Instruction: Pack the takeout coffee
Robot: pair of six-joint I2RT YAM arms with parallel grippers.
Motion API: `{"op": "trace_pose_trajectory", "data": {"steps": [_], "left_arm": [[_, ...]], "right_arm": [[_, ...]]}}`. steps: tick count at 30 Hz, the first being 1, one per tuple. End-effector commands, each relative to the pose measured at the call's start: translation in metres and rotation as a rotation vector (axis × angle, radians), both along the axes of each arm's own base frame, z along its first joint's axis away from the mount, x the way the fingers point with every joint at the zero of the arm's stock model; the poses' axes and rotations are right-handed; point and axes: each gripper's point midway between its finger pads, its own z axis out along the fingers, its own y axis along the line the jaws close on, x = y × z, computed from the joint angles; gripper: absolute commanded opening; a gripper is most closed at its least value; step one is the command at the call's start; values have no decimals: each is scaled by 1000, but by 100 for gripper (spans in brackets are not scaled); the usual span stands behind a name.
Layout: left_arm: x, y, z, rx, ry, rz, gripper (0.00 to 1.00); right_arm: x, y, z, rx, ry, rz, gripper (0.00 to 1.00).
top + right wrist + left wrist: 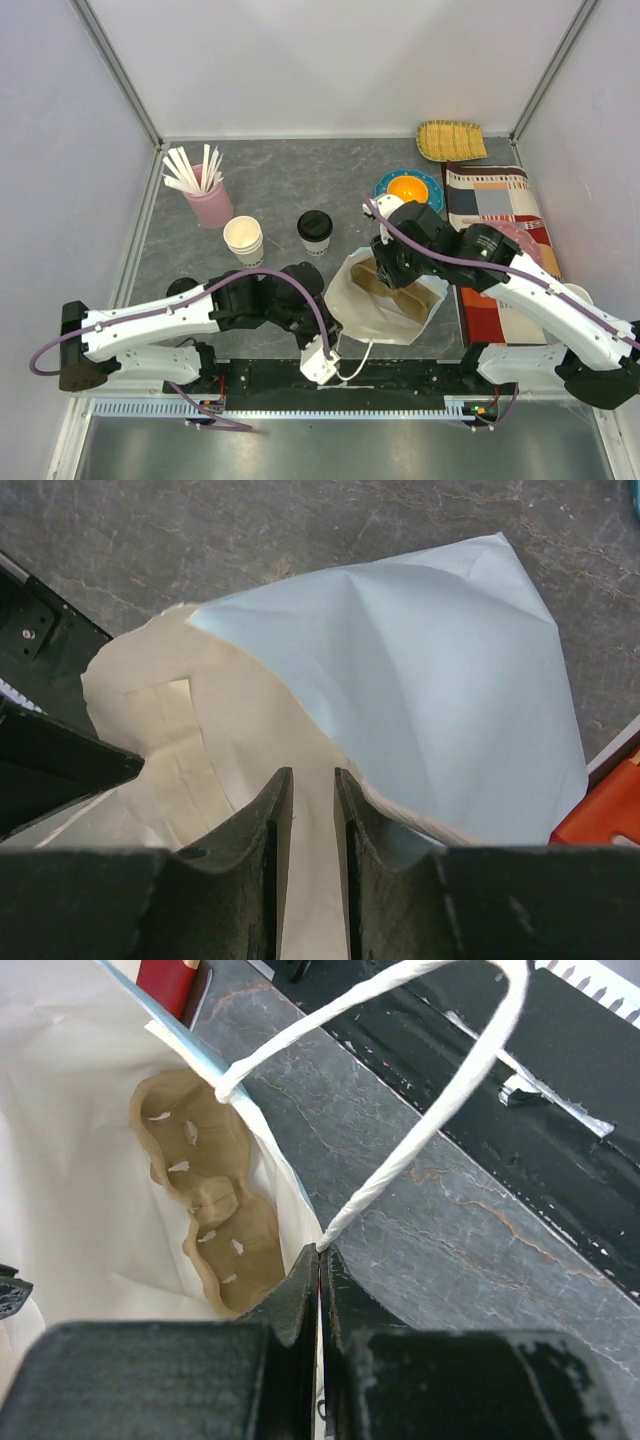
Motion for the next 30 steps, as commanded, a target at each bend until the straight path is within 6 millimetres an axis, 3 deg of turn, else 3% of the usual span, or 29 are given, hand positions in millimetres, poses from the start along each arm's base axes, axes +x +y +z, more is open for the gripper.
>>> {"op": "trace_pose_trajectory", "data": {"steps": [1,6,9,10,13,15,16,18,19,20,21,30], "left_arm": [[6,-9,4,-5,76,148,2],[13,-28,23,-42,136,229,2],[14,-30,31,-41,150,247,2],[14,-28,32,-38,150,252,2],[15,-24,33,-19,171,285,2],[14,-24,36,-21,195,304,2],[13,-24,37,-24,202,307,2],[12,-24,37,-24,218,319,2],[12,-23,36,-23,221,319,2],[11,-22,36,-24,223,321,2],[11,-22,34,-21,225,321,2],[9,-26,38,-45,234,307,2]], "right_arm": [[-4,7,13,-33,-35,16,32],[-11,12,-4,-210,-87,76,35],[-8,27,34,-108,-147,92,33],[-10,41,71,10,-174,115,35],[-23,60,101,117,-133,172,40],[-34,63,94,121,-77,181,41],[-38,61,78,98,-35,150,38],[-50,53,67,82,-13,136,25],[-53,47,53,44,3,124,20],[-51,39,51,35,-20,102,9],[-51,35,46,18,-28,96,4],[-40,20,-9,-201,-82,147,0]]}}
